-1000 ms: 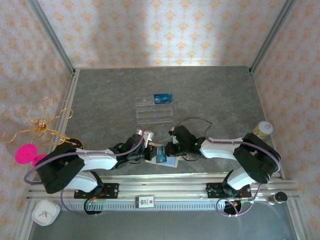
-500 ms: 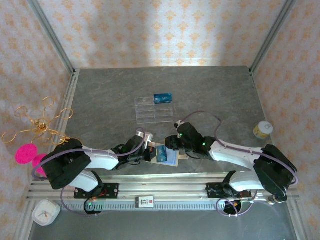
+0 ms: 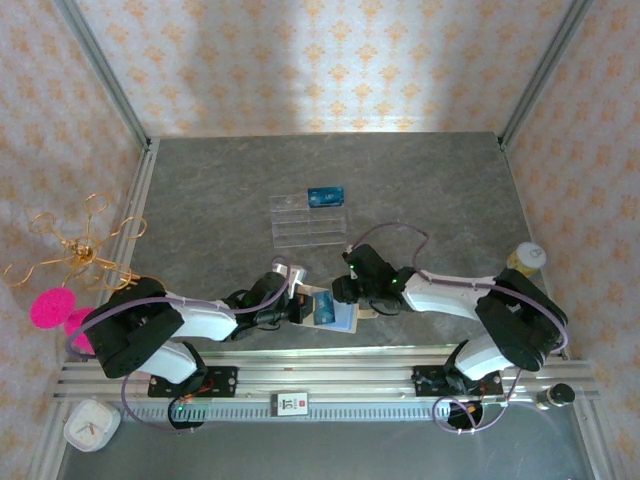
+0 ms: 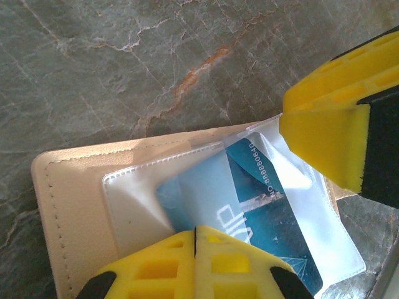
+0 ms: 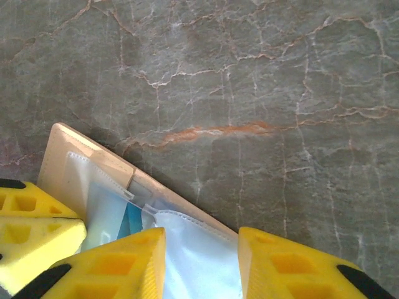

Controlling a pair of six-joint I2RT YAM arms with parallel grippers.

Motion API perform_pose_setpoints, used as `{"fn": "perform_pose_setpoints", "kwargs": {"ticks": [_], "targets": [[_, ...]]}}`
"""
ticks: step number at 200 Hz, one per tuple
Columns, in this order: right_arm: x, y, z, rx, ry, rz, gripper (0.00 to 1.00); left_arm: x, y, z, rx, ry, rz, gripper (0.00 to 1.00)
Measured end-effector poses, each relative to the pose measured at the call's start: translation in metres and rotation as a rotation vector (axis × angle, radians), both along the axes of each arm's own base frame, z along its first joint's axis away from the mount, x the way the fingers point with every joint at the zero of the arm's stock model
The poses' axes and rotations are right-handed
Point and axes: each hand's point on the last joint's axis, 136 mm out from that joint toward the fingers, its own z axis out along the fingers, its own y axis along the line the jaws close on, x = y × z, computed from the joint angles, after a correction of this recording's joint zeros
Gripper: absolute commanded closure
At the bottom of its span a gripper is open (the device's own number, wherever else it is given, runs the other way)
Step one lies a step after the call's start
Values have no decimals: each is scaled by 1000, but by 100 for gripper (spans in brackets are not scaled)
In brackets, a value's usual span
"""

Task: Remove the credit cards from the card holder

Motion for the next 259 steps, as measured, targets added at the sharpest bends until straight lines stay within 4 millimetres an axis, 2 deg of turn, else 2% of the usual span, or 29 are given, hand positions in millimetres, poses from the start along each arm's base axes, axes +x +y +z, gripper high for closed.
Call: {"fn": "perform_pose_setpoints", "kwargs": {"ticks": [55,80,110,138,175,259], "targets": [[-6,4,-1,10,22,50,65,0,-1,0,-3,-2,-1,100],[-8,5,-3,11,29,61,69,1,-1,0,-4,-2,-1,100],[-10,5,-9,-2,43,73,82,1,-2,0,-7,-4,-2,100],[-11,4,-12,-6,50,72,100,1,-2,0,-7,-3,-3,100],[-9,3,-13,-5,62,33,100,0,-1,0,-9,-4,-3,100],[-8,-12,-14,57,112,-186,100,-3,-1,-1,-36,-7,-7,100]]}}
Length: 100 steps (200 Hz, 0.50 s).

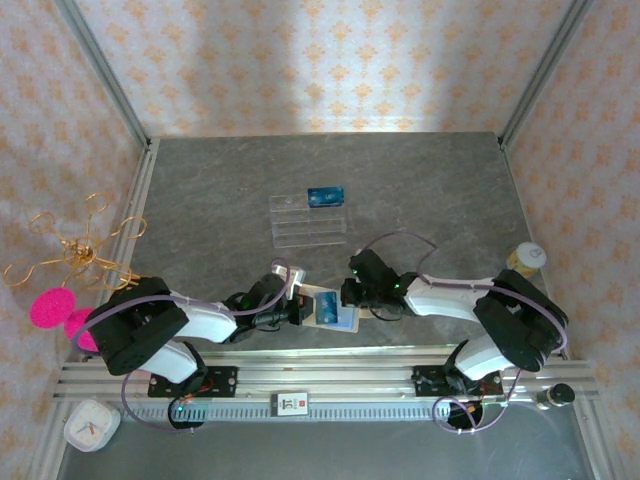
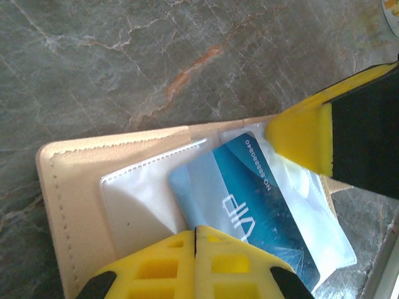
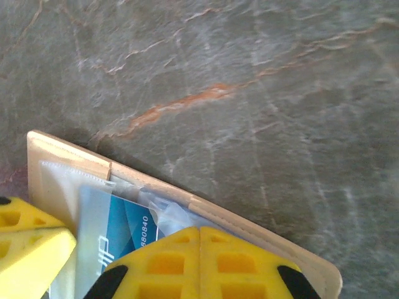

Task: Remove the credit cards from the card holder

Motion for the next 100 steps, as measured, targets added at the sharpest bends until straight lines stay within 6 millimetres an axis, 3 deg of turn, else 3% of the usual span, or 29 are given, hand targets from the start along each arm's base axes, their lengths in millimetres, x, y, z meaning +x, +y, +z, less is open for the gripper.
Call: {"fn": "perform_pose_setpoints", "kwargs": {"ticks": [55,100], "targets": [[0,-9,-1,27,18,-105,100,-1,-1,-1,-18,0,-2,100],[6,-16,7,6,-30,-122,76,0,-3,-1,-26,-3,-7,100]]}}
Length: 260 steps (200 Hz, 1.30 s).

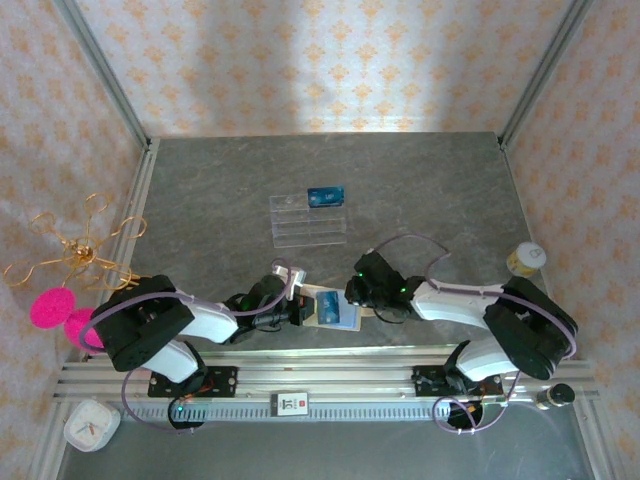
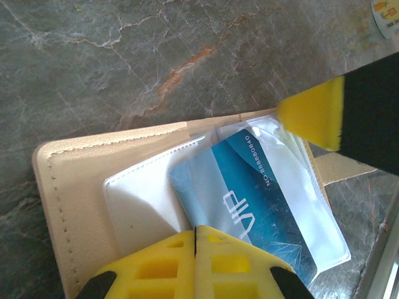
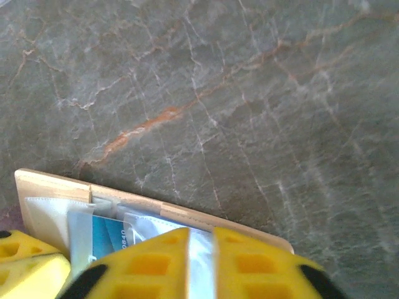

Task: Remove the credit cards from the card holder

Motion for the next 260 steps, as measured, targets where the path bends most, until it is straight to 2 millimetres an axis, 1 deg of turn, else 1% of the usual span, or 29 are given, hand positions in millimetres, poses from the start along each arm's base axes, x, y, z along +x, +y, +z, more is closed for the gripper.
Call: {"fn": "perform_pose_setpoints", "kwargs": {"ticks": [14,21,42,59,77,105,130,153,224,245,260], "targets": [[2,-1,11,3,-37,13,65,0,0,0,0,0,0,100],[2,0,18,13,-57,27,62,0,0,0,0,-1,0,100],[0,10,37,63,-92,87,61,0,0,0,0,0,-1,100],[-2,19,41,90,-83,129,61,0,0,0,-2,2,-2,100],[-5,27,35,105,-52,163,61,0,0,0,-4,4,-4,100],[-12,31,21,95,-2,190,61,0,0,0,-4,4,-4,100],[-11,34,12,84,15,193,63,0,0,0,-4,4,-5,100],[-9,33,-1,62,35,176,65,0,0,0,-5,5,-6,100],[5,28,-3,45,5,43,70,-2,5,-1,-38,-9,-6,100],[6,27,-3,47,-1,18,69,-3,4,-1,-51,-14,-13,100],[8,26,-3,45,-6,-6,67,-4,4,-1,-60,-18,-15,100]]}}
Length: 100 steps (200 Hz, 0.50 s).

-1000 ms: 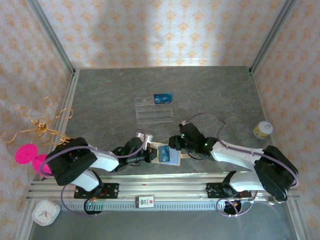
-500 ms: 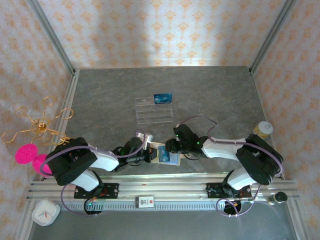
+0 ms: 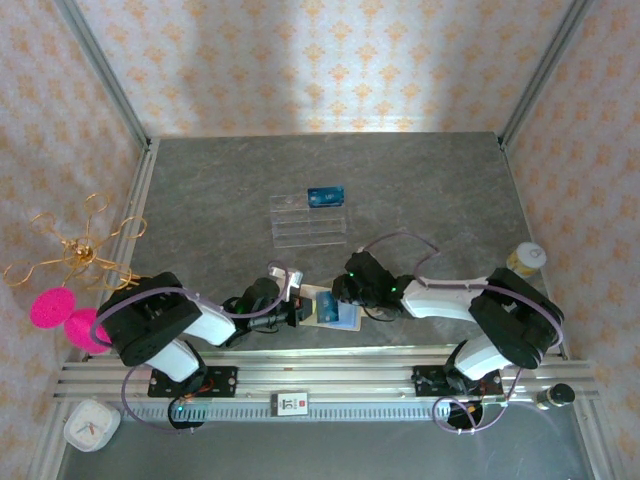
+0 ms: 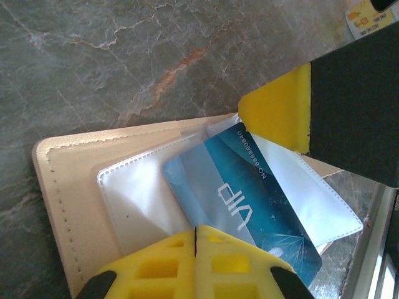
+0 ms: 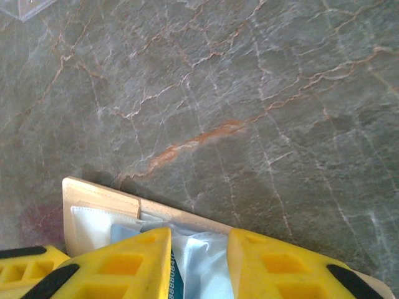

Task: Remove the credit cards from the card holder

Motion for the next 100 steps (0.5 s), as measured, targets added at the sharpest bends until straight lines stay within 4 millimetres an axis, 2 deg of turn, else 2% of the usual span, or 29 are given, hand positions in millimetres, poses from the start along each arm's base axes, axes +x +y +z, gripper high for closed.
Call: {"fn": "perform_pose_setpoints", "kwargs": {"ticks": [36,53,79,100], "targets": [[1,-4,5,20,-13,-48,59,0,-1,1,-12,-2,-3,100],[4,-14,9,-7,-41,-66,56,0,-1,1,-13,-3,-3,100],[6,-27,24,-43,-87,-67,58,0,-2,1,0,-9,-3,100],[5,-21,42,-7,-117,-25,61,0,-2,1,5,-9,-3,100]]}}
